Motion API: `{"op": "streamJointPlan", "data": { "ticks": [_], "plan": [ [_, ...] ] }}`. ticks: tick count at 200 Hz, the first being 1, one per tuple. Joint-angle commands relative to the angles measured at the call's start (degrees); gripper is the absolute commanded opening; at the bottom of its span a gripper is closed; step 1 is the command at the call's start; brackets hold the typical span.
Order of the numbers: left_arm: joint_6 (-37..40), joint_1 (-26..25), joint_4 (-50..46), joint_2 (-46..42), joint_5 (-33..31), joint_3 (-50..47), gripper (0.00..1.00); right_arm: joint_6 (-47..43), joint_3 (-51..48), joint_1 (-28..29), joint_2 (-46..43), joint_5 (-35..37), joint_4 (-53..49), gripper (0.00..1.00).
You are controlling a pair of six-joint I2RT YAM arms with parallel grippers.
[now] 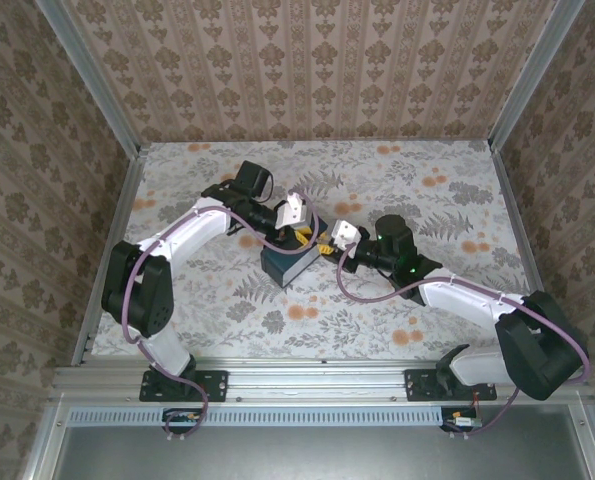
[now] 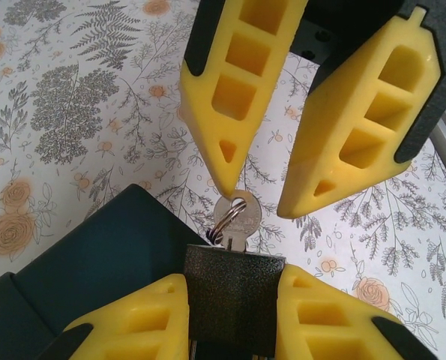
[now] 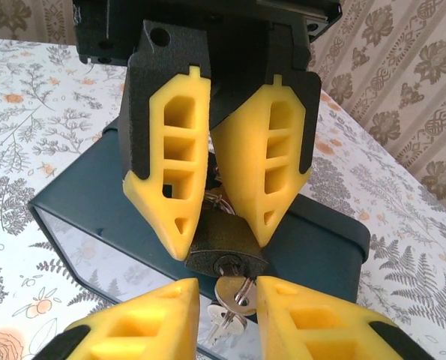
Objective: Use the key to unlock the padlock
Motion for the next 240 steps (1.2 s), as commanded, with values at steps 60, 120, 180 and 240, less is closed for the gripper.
{"op": "streamJointPlan", "data": {
  "ticks": [60,120,180,240],
  "plan": [
    [2.45,0.29,-1.55,0.11,5.33,3.09,0.12,-1.98,1.58,0.97,1.60,3.23,0.84,0.29],
    [2.47,0.16,-1.86,0.43,5.27,3.05,0.12,-0.25,2.84,1.23,0.74,3.93,-0.10,0.29],
    [2.52,0.20,-2.06,0.46,5.44,3.01,0.12,-1.83,3.26,1.48,-0.37,5.71,-1.34,0.28],
    [2.27,-0.11,-1.80,0.77,5.38,2.77,0.12,-1.51,4.69,2.02,-0.40,2.14,-4.37,0.10]
  ]
}}
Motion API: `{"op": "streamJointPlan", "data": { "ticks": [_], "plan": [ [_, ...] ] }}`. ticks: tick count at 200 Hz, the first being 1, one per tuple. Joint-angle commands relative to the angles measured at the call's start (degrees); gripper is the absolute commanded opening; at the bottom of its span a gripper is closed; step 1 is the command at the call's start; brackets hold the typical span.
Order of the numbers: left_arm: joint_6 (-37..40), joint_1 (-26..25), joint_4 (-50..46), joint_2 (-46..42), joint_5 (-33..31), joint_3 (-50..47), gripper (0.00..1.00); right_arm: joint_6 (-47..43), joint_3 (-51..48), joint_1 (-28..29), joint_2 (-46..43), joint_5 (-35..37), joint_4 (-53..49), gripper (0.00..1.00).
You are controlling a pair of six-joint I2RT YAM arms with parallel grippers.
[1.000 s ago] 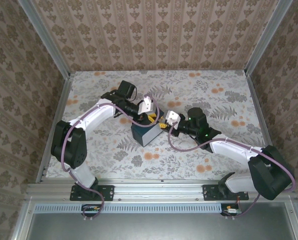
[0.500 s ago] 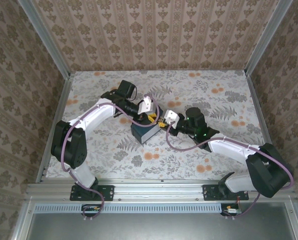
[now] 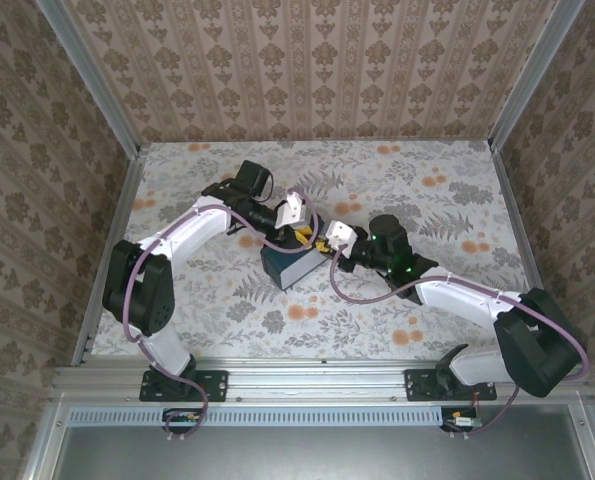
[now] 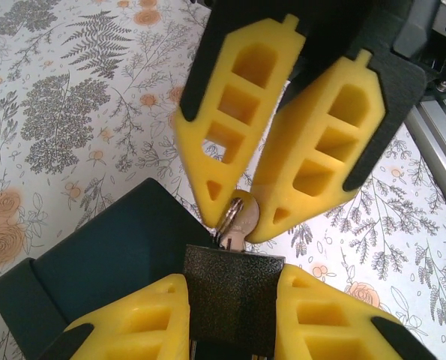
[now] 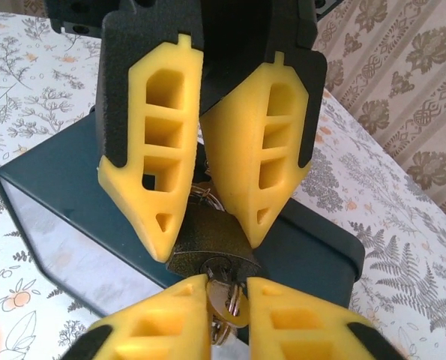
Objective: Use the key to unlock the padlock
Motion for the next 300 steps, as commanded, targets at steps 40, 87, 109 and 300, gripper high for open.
{"op": "streamJointPlan", "data": {
  "ticks": [40,87,109,300],
  "plan": [
    [0.13,-0.04,1.66,0.27,2.48,1.33,0.12,6.67,6.68,0.34,-3.32,-7.50,-12.83,0.05],
    [-1.94,-0.19,4.67,0.18,1.04,-0.18,0.22,26.62,10.11,-0.83,-3.40,-18.87,-17.77,0.15],
    [-3.09,0.04,5.89,-0.40,0.11,-1.26,0.36,23.32,9.04,-1.04,-5.31,-12.48,-22.59,0.28],
    [-47.61,7.60,17.67,-9.21,-32.85,-8.10,0.41,27.50,14.22,1.19,3.35,-7.27,-26.47,0.43]
  ]
}}
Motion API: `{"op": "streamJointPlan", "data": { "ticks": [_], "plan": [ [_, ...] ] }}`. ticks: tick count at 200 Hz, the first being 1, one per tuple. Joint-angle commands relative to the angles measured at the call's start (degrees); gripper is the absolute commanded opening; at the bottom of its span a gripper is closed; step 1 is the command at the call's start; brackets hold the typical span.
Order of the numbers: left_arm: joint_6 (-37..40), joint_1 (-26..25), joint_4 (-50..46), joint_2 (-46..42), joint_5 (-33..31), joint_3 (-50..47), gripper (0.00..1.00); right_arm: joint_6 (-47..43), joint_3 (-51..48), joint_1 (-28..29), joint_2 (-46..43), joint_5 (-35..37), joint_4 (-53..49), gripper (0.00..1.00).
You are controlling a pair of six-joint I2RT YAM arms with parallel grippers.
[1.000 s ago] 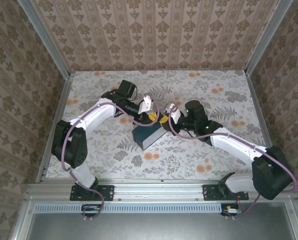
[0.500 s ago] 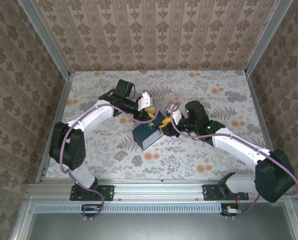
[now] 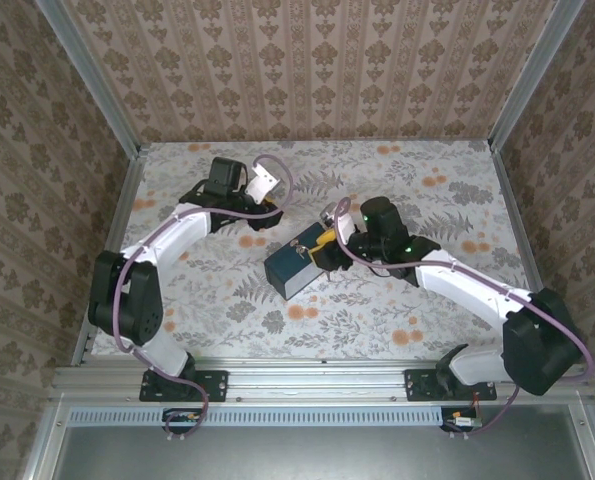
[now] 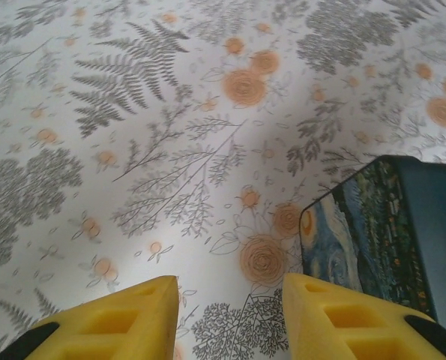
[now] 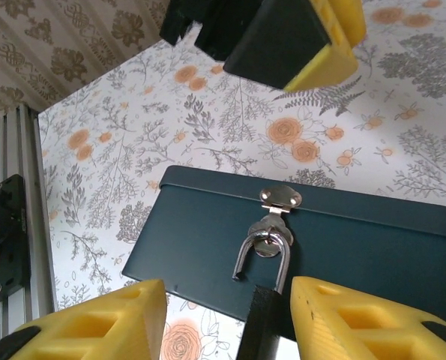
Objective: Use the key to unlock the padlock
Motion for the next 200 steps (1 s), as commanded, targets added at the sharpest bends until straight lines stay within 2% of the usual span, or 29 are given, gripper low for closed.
{"op": "streamJointPlan", "data": {
  "ticks": [1,27,59,76,97,124,145,177,200],
  "plan": [
    [-6.82,0.48,-0.33,-3.36,-5.93,-0.51,0.41,-0.12,1.61,0.97,1.89,1.88,-2.52,0.43],
    [-7.39,0.21,-3.16,-4.80,-4.74,-1.31,0.39,-0.35,1.42,1.94,4.00,6.00,-3.71,0.37],
    [-7.36,-5.02,-7.75,-6.85,-7.15,-5.54,0.39,1.26,1.05,3.17,3.73,8.47,-1.92,0.20],
    [-9.29,-5.52,-7.58,-8.12,-6.88,-8.46,0.40,2.87,1.54,3.39,4.57,9.85,-1.85,0.08],
    [-11.26,-5.58,-8.80,-9.62,-5.03,-10.38,0.40,6.70,2.63,3.42,4.98,13.73,-2.77,0.00],
    [-12.49,-5.93,-11.03,-11.21,-2.34,-12.01,0.40,16.96,3.97,3.44,4.27,16.26,-2.68,0.00],
    [-13.57,-6.02,-12.19,-11.89,0.13,-12.91,0.40,24.78,5.48,4.07,3.70,22.81,-6.24,0.00],
    [-14.01,-8.33,-12.81,-11.73,2.90,-13.87,0.39,34.17,6.65,7.54,3.93,30.35,-6.58,0.00],
    [-15.82,-8.92,-9.52,-11.72,4.16,-15.40,0.39,38.69,8.05,10.13,5.95,32.64,-5.56,0.00]
  ]
}}
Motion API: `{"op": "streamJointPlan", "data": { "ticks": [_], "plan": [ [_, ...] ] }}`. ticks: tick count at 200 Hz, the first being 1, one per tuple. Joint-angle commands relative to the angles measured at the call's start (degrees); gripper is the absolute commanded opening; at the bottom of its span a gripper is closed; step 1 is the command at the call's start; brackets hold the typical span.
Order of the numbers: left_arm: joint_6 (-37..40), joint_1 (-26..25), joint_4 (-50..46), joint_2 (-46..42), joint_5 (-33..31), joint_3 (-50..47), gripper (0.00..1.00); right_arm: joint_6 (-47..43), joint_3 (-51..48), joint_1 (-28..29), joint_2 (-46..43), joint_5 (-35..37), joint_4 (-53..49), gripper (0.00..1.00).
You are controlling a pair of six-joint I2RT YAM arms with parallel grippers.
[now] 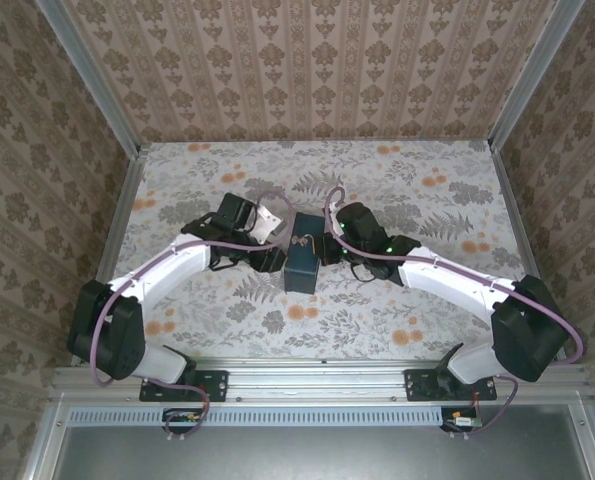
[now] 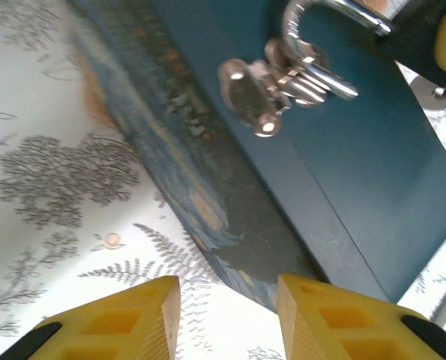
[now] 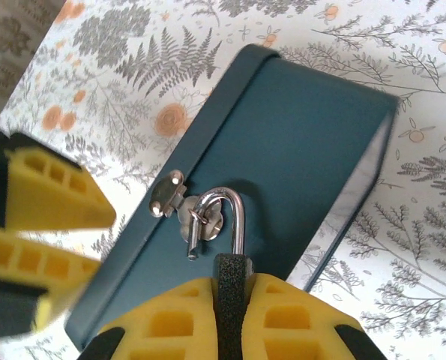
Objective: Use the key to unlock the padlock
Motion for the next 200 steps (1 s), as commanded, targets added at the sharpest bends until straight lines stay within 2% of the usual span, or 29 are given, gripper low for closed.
{"op": "streamJointPlan", "data": {
  "ticks": [1,27,65,99,135,161,200],
  "plan": [
    [-2.79,-0.79,1.00,-0.85,3.55,-1.82,0.39,9.27,3.27,2.80,1.68,6.23,0.83,0.00],
    [-5.18,-0.97,4.90,-0.81,4.91,-3.12,0.39,12.86,3.45,4.38,4.35,8.90,4.13,0.00],
    [-3.64,0.20,3.31,-0.89,4.08,-2.71,0.38,14.05,1.82,4.26,6.83,13.25,9.22,0.00],
    [-3.13,0.88,2.19,-1.40,4.20,-2.57,0.37,14.58,1.22,3.41,9.29,12.70,15.42,0.00],
    [-4.13,2.43,2.41,-3.15,4.27,-2.84,0.37,14.33,1.68,2.19,9.03,14.56,16.41,0.00],
    [-5.58,4.52,3.50,-4.66,5.13,-2.60,0.40,12.10,-0.07,-2.04,5.30,13.78,15.66,0.00],
    [-5.97,4.88,2.82,-4.36,5.69,-0.92,0.41,7.47,-5.99,-13.23,-0.47,7.89,11.35,0.06]
  ]
}}
